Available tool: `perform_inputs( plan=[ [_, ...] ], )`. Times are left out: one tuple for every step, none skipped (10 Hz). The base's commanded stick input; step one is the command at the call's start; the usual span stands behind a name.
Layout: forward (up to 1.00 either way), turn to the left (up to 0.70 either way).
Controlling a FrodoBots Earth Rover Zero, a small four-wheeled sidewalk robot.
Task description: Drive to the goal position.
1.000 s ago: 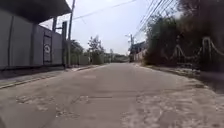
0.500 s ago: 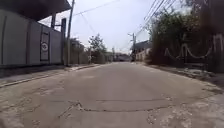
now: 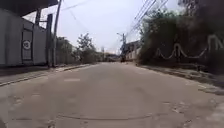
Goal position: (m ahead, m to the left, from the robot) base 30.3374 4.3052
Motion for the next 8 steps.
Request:
perform_inputs(
  plan=[
    [1.0,0.0],
    [1.0,0.0],
    [1.0,0.0],
    [1.0,0.0],
    [1.0,0.0],
    [1.0,0.0],
    [1.0,0.0],
    [1.0,0.0]
  ],
)
